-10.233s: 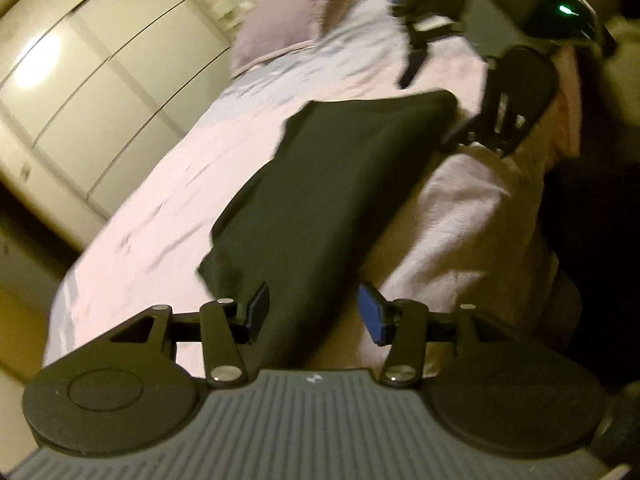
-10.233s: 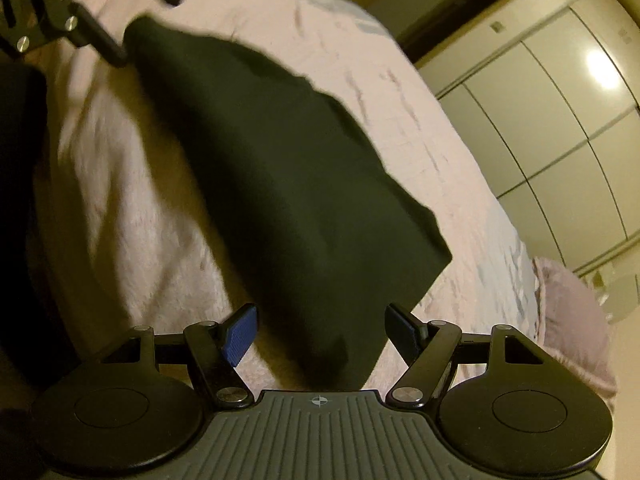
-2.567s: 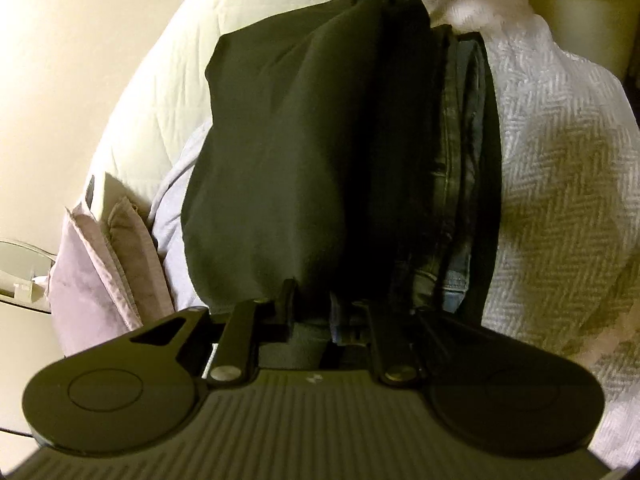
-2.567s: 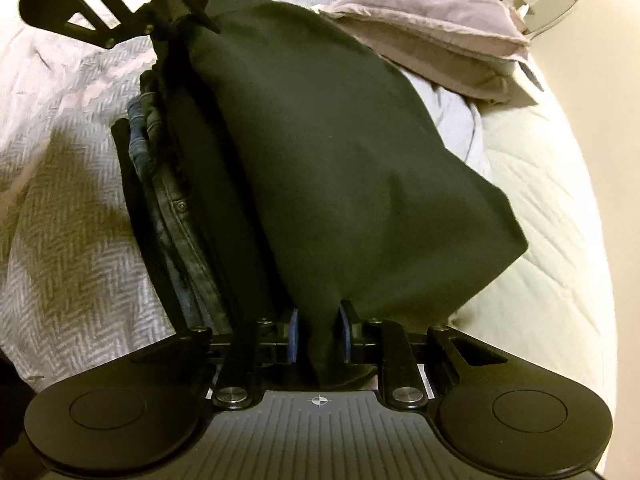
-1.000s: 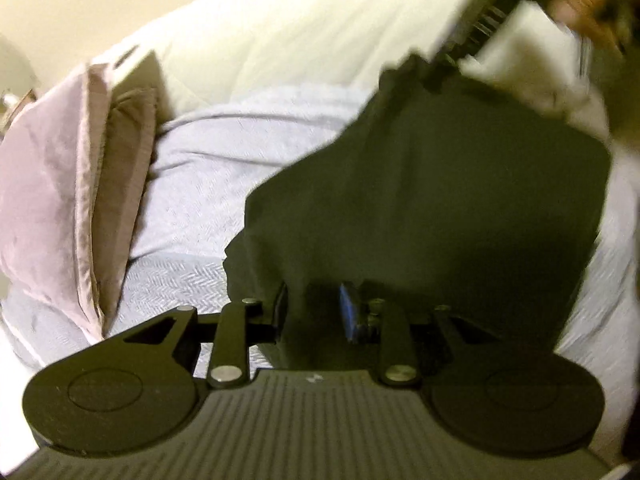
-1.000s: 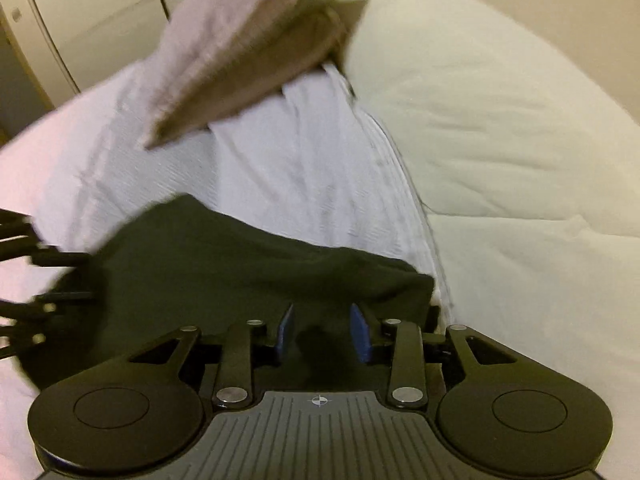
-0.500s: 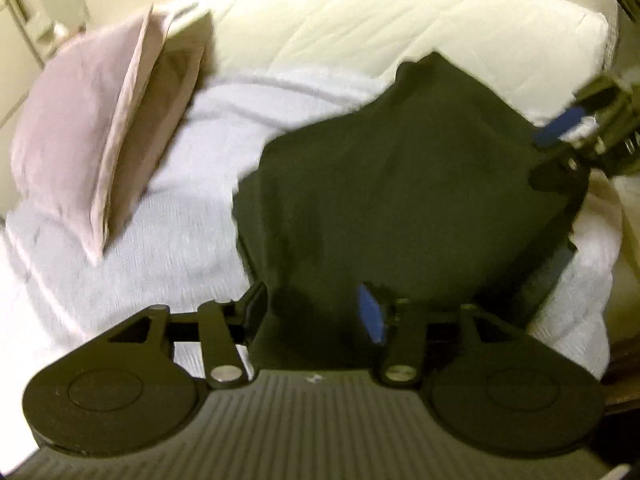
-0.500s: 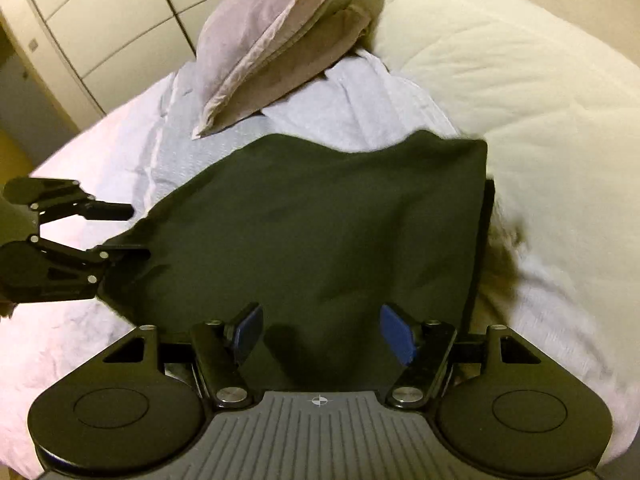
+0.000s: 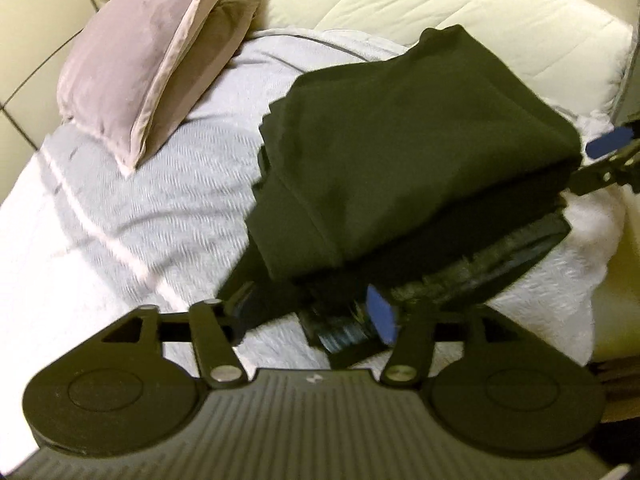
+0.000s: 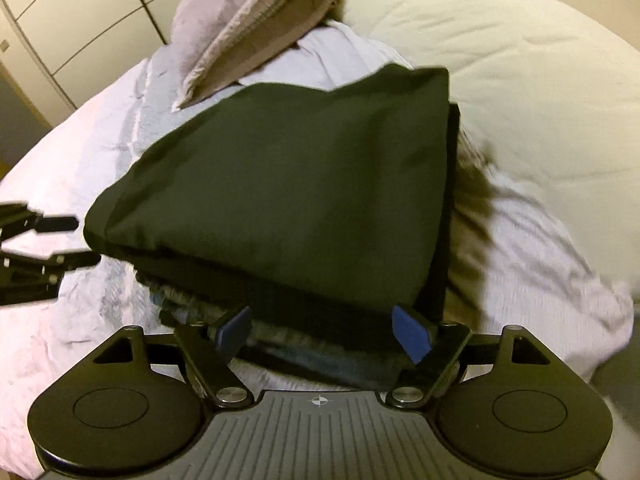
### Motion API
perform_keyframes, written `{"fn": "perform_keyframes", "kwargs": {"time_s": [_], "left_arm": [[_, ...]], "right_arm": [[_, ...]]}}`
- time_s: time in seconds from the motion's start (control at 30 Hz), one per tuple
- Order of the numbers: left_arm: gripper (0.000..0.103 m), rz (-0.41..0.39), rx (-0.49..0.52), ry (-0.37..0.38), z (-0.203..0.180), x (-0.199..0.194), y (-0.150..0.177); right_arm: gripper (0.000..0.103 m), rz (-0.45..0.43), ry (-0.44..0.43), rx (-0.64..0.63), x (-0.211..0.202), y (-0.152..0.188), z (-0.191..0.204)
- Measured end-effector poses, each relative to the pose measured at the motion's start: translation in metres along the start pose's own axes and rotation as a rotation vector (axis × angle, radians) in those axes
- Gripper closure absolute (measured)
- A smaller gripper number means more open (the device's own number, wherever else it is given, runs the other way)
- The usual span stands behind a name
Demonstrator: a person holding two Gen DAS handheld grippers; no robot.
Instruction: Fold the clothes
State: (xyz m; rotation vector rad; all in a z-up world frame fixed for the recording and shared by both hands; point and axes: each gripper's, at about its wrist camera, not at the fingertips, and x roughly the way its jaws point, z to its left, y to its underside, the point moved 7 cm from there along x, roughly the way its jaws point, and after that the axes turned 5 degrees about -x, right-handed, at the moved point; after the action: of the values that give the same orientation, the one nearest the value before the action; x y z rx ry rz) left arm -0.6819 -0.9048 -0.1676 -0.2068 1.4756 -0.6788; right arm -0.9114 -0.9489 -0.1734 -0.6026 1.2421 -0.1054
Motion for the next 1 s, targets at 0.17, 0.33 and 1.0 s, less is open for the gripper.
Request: {"fn": "perform_keyframes", "kwargs": {"time_s": [0.17,0.33,1.0], "left_arm": [[0.023,-0.039,-0.087,0.040,-0.009,-0.025,0.013],[0.020,-0.078,-0.208,0.139,-0.011,-0.052,0.035],[0.002,-0.063,-0.216,0.094,-0.013,-0.138,0.114]], "right_arm": [[0.009,-0.034,0.066,0.044,-0.026,0.026,0.015],[0.007,-0.092,0.131,0.143,-0.057,0.051,0.038],[0.001,-0.141,0.221,0.188,-0.126,0.115,0.145]]}}
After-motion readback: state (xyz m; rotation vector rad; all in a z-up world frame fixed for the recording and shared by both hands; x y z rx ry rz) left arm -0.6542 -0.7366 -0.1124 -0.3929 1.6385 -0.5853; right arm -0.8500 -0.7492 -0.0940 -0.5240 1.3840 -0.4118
